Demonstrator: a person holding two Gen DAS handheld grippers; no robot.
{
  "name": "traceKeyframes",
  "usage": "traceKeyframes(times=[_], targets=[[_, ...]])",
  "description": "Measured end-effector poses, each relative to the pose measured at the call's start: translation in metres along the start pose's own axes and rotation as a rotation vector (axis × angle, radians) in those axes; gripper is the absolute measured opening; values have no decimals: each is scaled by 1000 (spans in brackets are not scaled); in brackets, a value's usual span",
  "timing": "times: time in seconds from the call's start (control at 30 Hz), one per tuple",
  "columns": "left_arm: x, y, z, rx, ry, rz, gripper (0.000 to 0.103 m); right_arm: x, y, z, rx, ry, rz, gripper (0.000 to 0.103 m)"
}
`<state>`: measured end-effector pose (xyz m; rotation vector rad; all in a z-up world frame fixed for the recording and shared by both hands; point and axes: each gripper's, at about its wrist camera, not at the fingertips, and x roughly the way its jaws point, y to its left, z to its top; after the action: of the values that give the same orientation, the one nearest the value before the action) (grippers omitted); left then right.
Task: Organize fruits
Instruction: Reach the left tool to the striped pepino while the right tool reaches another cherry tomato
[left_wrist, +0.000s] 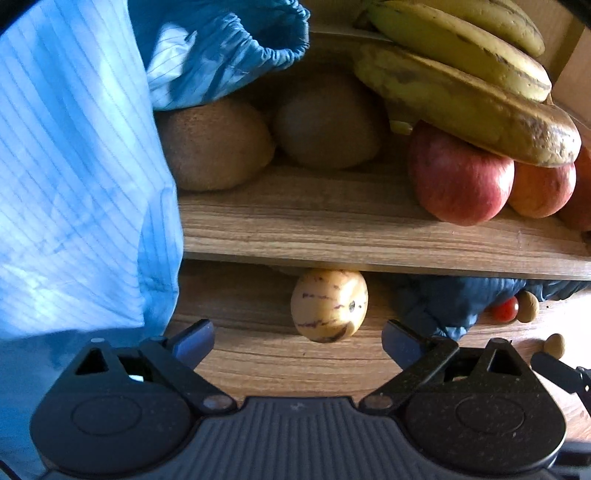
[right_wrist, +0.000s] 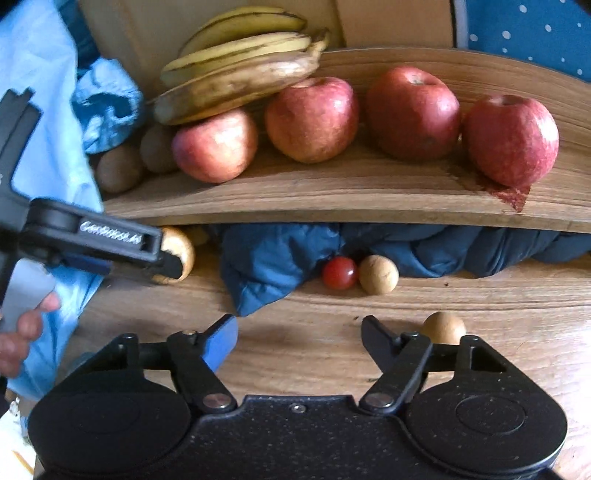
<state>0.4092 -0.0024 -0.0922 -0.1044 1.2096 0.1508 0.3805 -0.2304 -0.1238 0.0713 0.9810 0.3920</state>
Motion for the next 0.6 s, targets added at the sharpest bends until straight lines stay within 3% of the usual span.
traceKeyframes(times=[0.33, 0.6], targets=[[11, 0, 8, 2, -3, -39, 88, 15, -7, 4, 25, -2, -45, 50], [14, -3, 9, -16, -1, -78, 78, 22, -10, 8, 26, -3, -56, 45]])
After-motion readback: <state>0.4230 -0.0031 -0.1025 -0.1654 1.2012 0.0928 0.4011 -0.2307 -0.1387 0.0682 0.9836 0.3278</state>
